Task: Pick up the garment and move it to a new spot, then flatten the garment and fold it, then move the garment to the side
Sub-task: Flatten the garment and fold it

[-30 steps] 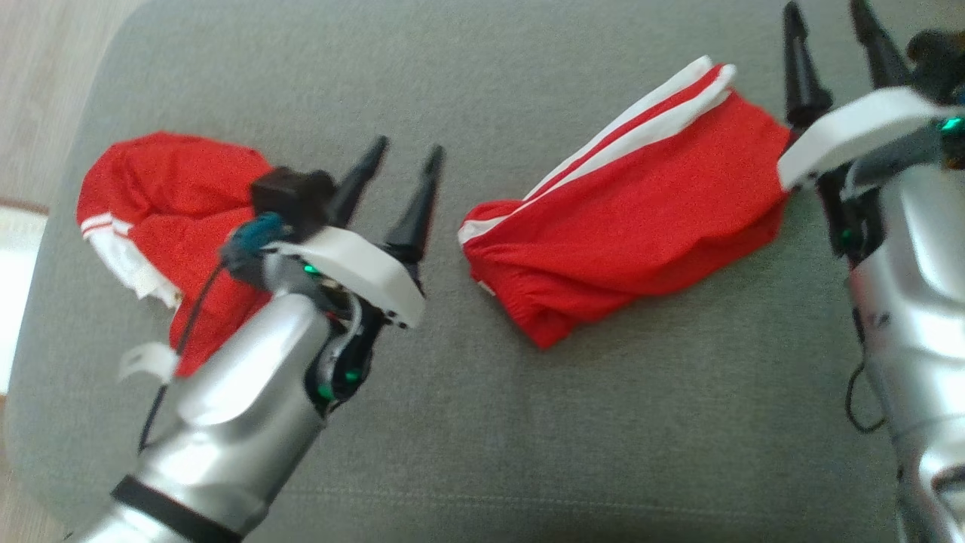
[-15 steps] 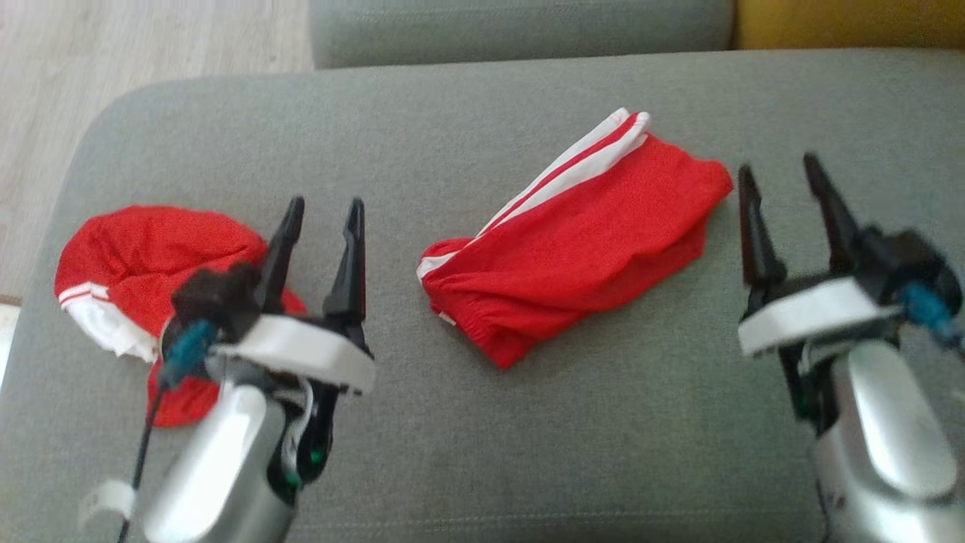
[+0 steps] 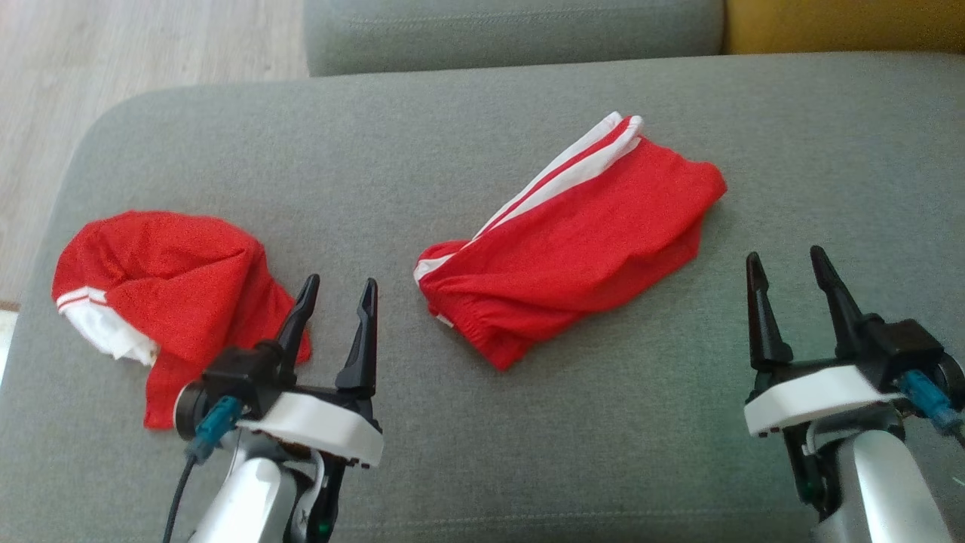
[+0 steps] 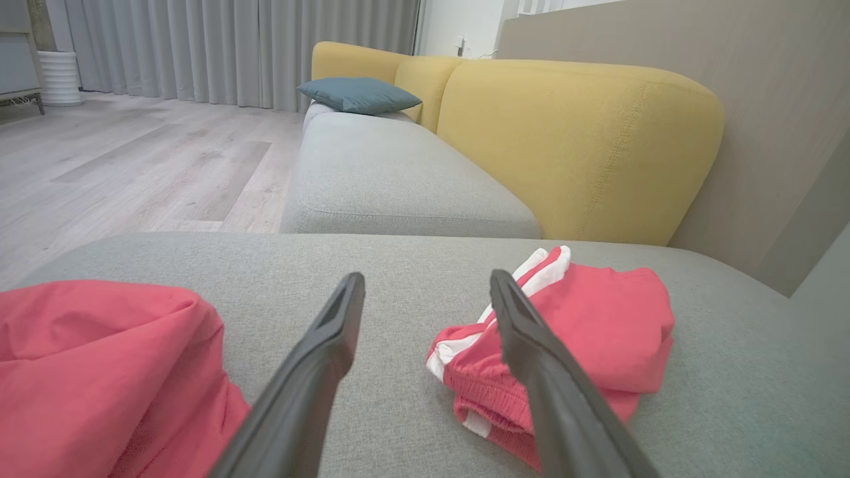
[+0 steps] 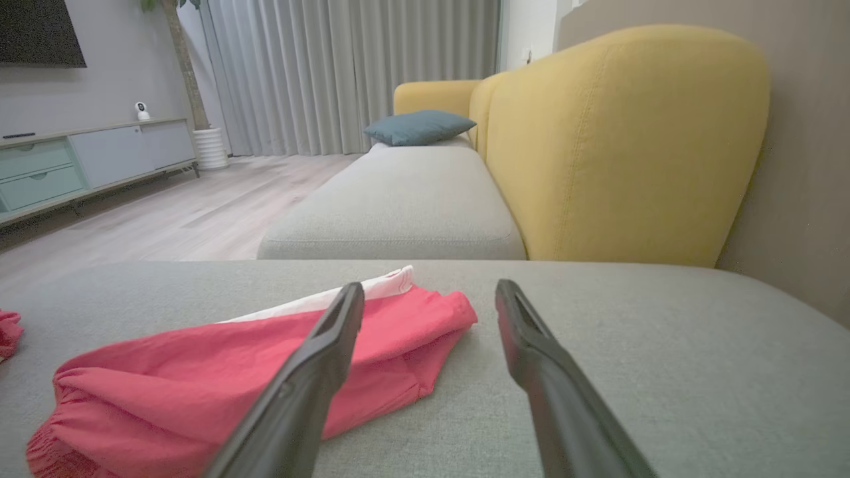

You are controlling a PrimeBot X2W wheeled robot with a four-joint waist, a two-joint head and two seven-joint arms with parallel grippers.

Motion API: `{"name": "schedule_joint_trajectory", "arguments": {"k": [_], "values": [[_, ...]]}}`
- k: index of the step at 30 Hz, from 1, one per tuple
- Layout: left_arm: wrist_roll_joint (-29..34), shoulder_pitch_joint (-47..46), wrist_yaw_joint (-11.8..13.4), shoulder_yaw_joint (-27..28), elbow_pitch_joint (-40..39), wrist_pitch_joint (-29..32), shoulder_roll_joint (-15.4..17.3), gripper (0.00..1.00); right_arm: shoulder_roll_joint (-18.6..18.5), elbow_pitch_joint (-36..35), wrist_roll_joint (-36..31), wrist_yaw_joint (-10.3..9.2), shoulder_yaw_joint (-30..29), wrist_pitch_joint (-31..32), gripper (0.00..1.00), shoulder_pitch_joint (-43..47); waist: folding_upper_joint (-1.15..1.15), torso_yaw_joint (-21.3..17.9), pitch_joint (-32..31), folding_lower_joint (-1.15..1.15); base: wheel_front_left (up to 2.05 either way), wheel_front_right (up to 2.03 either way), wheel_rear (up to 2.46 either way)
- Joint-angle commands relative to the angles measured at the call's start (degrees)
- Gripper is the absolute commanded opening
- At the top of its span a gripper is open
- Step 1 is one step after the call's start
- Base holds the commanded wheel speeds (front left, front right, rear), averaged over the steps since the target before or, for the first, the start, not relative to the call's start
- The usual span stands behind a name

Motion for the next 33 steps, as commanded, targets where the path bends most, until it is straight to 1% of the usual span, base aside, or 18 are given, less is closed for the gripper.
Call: {"name": "schedule_joint_trajectory", "arguments": {"k": [1,4,5,9,12,15,19,21,27,29,33], "values": [[1.0,-2.87,-0.9,3.0,-1.47,-0.44,-0.32,1.0,0.11,-1.85,1.54,0.39,0.67,0.88,1.0,-2.24,0.0,1.09,1.29,0.0,0.0,0.0,0.0],[1.73,-3.59,-1.96,3.88,-1.05,-0.44,-1.08,1.0,0.12,-0.09,7.47,0.39,-1.31,3.66,1.0,-4.01,0.0,2.36,2.82,0.0,0.0,0.0,0.0],[1.73,-3.59,-1.96,3.88,-1.05,-0.44,-1.08,1.0,0.12,-0.09,7.47,0.39,-1.31,3.66,1.0,-4.01,0.0,2.36,2.82,0.0,0.0,0.0,0.0],[2.67,-4.46,-3.45,4.13,-0.18,-0.44,-2.06,1.0,0.13,4.63,16.19,0.39,-3.65,7.89,1.0,-8.17,0.0,4.65,5.23,0.0,0.0,0.0,0.0],[3.24,-5.17,-4.36,4.35,0.52,-0.44,-2.71,1.0,0.13,10.18,22.77,0.39,-6.12,10.67,1.0,-12.06,0.0,6.55,6.82,0.0,0.0,0.0,0.0],[3.7,-5.74,-5.24,4.4,1.09,-0.44,-3.32,1.0,0.13,16.52,27.26,0.39,-8.59,12.04,1.0,-16.61,0.0,8.43,8.08,0.0,0.0,0.0,0.0],[4.19,-6.25,-5.92,4.7,1.68,-0.44,-3.93,1.0,0.13,25.24,29.28,0.39,-11.79,12.93,1.0,-22.98,0.0,10.54,9.32,0.0,0.0,0.0,0.0],[4.36,-6.56,-6.21,4.98,1.72,-0.45,-4.17,1.0,0.13,29.47,27.95,0.39,-13.93,12.84,1.0,-25.82,0.0,11.47,9.86,0.0,0.0,0.0,0.0],[4.8,-7.28,-6.88,5.66,1.61,-0.45,-4.62,1.0,0.13,41.8,18.27,0.39,-24.32,12.98,1.0,-33.57,0.0,13.66,11.2,0.0,0.0,0.0,0.0],[4.88,-7.61,-7.08,5.71,1.62,-0.45,-4.71,1.0,0.13,44.49,14.14,0.39,-27.92,13.08,1.0,-35.7,0.0,14.29,11.6,0.0,0.0,0.0,0.0],[4.74,-8.2,-7.16,5.9,1.49,-0.45,-4.85,1.0,0.13,48.56,8.48,0.39,-33.79,14.33,1.0,-39.77,0.0,15.27,12.35,0.0,0.0,0.0,0.0]]}}
